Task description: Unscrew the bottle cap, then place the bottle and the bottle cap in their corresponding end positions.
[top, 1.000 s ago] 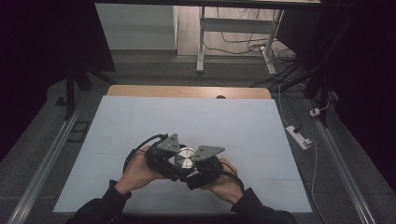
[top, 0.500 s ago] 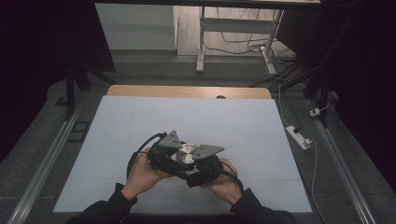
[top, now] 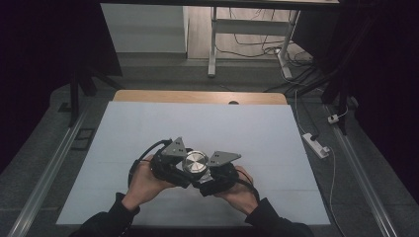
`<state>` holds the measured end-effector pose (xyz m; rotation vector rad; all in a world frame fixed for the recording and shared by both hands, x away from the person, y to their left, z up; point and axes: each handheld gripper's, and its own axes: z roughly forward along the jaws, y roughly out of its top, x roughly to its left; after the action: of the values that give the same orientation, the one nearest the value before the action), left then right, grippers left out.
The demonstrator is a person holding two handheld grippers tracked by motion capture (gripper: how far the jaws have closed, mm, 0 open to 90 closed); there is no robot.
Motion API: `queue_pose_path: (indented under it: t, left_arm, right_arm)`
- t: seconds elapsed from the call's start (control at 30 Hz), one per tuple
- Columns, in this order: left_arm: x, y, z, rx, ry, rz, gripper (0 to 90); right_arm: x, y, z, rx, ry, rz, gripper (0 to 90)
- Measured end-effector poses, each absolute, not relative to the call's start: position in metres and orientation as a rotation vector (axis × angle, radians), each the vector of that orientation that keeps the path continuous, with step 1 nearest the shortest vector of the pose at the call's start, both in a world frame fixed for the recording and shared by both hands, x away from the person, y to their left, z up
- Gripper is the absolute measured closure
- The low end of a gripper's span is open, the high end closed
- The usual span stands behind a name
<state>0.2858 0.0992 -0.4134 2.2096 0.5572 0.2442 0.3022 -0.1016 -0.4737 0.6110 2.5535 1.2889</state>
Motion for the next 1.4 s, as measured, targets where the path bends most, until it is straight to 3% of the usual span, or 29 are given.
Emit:
queue_pose_path:
  t: [1.4]
  left_arm:
    - [0.265,0.123,-0.425,2.191,0.533,0.182,18.8]
  right_arm:
    - [0.338,-0.114,-0.464,0.67,2.51,1.298,14.6]
